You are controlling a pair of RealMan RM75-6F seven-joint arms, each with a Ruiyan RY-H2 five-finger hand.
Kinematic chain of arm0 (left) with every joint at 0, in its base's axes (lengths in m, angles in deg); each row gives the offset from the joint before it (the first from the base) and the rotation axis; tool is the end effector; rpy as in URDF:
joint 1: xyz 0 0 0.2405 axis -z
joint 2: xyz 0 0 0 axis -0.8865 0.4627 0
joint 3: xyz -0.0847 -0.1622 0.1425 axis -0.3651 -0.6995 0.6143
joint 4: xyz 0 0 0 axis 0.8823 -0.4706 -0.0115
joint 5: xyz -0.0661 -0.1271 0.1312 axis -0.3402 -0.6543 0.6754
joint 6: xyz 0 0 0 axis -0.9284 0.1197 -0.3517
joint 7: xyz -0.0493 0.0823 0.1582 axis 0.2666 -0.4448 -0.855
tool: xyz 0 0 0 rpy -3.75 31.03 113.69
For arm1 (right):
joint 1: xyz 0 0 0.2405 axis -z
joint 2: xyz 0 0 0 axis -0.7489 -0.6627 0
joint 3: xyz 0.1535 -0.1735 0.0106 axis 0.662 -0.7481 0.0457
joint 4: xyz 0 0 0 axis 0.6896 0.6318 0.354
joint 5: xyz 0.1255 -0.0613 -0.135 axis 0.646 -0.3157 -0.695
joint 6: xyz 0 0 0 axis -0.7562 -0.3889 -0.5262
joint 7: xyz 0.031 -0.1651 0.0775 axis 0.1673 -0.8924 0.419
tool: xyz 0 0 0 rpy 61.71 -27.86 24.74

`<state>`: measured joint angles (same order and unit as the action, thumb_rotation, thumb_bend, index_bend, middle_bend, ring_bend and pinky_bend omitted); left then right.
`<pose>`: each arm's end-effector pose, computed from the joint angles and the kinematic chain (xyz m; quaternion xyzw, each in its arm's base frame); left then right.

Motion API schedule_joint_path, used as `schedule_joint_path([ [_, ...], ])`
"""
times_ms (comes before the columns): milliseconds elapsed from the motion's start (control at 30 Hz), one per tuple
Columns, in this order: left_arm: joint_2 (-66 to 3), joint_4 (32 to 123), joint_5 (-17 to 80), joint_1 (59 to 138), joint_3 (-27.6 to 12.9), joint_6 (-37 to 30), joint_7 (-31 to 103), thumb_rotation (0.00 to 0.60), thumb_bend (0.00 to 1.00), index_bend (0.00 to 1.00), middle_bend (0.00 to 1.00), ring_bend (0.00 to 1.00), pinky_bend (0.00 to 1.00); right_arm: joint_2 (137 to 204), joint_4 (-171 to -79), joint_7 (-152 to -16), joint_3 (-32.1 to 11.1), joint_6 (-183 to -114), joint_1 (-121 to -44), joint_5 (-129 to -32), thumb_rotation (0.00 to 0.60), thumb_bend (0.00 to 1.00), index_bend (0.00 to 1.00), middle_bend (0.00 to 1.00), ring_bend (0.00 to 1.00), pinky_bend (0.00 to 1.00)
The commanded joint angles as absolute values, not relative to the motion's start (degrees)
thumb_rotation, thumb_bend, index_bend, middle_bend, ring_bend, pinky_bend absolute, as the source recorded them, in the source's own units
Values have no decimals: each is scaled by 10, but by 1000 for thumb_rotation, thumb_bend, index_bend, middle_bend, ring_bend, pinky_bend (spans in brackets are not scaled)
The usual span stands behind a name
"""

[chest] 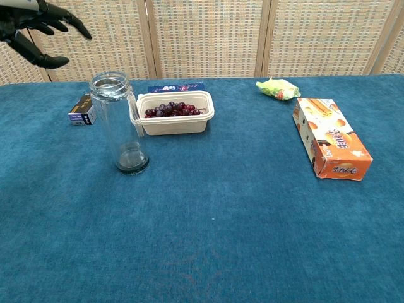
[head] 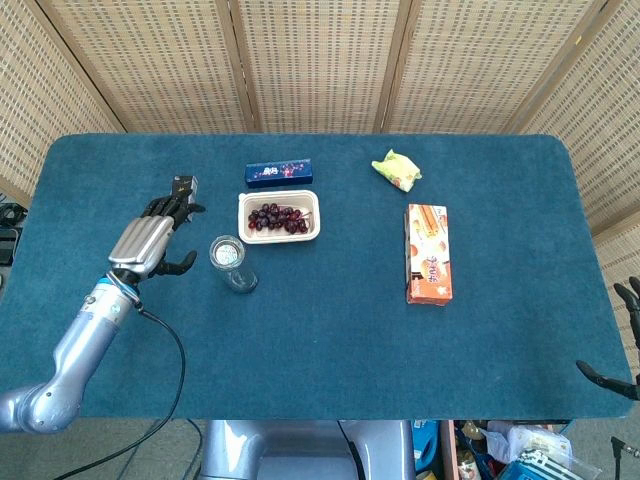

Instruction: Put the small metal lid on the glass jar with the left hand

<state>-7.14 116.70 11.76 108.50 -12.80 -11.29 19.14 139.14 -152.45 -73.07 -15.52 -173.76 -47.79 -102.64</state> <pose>-0.1121 0.3668 0.1120 -0.6620 -0.4716 -0.3749 0.4459 -0.2756 -0.1980 0.2296 0.5199 -0.4235 0.4469 0.5921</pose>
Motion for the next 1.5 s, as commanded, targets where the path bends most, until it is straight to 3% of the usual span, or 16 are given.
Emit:
schedule_joint_path([
  [33,-68,1151,198,1059,-91,-115,193,600,622,281,0,0,0,1392,-1527,-735,-156,-1739,-478,-1030,600,0,0,0,0,0],
  [467,-101,1115,232,1056,-78,-122,199,600,650,288,0,0,0,1394,-1525,-738,-155,-1734,-480,-1024,600,0,0,0,0,0],
  [700,-99,1125,259,1051,-93,-104,216,600,664,288,0,0,0,1394,-1525,-738,-156,-1733,-480,-1024,600,0,0,0,0,0],
  [1500,-129,1136,212,1085,-85,-104,127,600,715,354,0,0,0,1394,-1524,-736,-155,-1735,-480,-1023,600,0,0,0,0,0],
])
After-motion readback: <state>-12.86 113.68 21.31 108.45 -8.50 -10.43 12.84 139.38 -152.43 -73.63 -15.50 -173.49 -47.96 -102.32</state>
